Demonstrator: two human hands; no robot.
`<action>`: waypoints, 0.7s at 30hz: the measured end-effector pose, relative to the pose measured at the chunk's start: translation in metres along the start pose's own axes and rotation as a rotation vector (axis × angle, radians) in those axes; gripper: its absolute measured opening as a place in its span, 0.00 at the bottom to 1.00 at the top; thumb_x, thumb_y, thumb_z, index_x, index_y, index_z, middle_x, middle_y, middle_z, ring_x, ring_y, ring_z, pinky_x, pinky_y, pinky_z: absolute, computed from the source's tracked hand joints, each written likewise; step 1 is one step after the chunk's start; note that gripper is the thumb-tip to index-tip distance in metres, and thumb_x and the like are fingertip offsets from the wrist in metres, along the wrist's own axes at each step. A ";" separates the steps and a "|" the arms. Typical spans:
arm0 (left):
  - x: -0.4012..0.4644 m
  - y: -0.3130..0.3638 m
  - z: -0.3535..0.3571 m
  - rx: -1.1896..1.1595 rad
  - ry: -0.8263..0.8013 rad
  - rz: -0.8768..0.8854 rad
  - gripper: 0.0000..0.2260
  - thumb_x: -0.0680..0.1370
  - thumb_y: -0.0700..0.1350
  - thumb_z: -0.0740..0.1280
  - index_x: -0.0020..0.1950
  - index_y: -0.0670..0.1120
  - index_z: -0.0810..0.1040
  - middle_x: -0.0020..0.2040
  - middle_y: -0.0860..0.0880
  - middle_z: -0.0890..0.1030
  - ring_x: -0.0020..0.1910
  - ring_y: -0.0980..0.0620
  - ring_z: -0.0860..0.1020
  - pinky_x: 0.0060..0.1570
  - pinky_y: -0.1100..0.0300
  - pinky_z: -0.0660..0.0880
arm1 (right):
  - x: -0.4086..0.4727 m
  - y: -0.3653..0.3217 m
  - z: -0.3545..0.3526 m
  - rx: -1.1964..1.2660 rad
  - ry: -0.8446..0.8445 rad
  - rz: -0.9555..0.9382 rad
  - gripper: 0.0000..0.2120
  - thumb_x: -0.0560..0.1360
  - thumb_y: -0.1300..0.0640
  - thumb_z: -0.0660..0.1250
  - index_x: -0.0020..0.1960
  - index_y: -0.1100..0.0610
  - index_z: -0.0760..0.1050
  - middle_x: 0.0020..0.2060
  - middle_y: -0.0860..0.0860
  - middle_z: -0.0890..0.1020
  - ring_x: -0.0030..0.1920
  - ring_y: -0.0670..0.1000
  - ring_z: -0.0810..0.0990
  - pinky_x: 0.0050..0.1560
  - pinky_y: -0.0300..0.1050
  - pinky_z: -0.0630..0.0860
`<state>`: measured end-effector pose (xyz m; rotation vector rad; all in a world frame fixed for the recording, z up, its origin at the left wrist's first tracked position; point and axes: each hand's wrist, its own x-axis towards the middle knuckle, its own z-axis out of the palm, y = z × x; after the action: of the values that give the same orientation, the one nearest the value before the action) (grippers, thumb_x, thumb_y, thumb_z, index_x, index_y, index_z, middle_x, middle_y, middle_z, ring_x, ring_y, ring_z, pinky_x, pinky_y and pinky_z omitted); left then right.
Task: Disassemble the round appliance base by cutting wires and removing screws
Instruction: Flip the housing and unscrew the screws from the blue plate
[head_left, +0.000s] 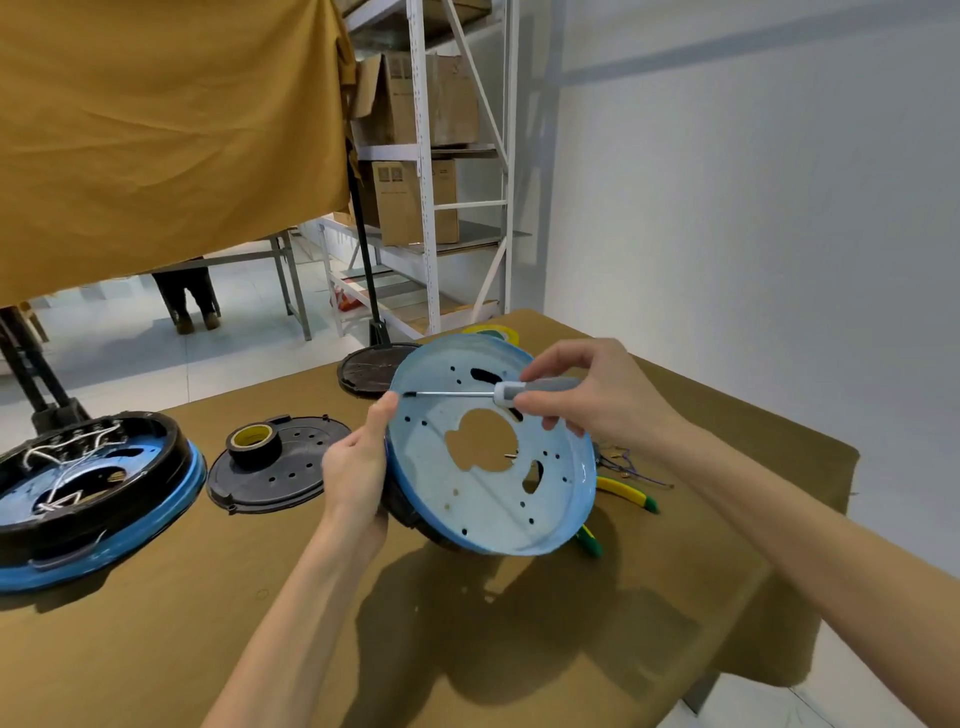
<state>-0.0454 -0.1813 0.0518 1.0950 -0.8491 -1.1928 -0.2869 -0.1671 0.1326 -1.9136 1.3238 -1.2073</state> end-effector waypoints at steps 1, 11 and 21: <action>-0.002 -0.003 -0.003 0.013 -0.001 -0.026 0.21 0.66 0.64 0.75 0.41 0.46 0.87 0.41 0.46 0.88 0.35 0.50 0.86 0.28 0.60 0.78 | 0.004 -0.001 0.002 0.014 0.019 0.004 0.09 0.69 0.54 0.82 0.45 0.55 0.85 0.37 0.46 0.85 0.31 0.50 0.85 0.27 0.38 0.73; -0.008 -0.035 -0.040 0.100 -0.050 -0.267 0.27 0.72 0.68 0.69 0.55 0.46 0.85 0.49 0.43 0.88 0.50 0.41 0.86 0.49 0.47 0.80 | 0.027 -0.022 0.065 -0.167 0.193 -0.210 0.21 0.70 0.47 0.80 0.54 0.54 0.75 0.42 0.46 0.80 0.42 0.41 0.80 0.35 0.31 0.75; -0.016 -0.052 -0.066 0.079 -0.082 -0.380 0.26 0.76 0.66 0.68 0.60 0.46 0.84 0.54 0.42 0.87 0.56 0.40 0.85 0.64 0.41 0.78 | 0.066 -0.060 0.116 -0.604 -0.198 -0.224 0.14 0.80 0.45 0.69 0.46 0.55 0.72 0.39 0.51 0.79 0.39 0.51 0.77 0.33 0.44 0.69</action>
<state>-0.0011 -0.1536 -0.0156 1.3188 -0.7759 -1.5370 -0.1492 -0.2124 0.1505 -2.5832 1.5080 -0.7237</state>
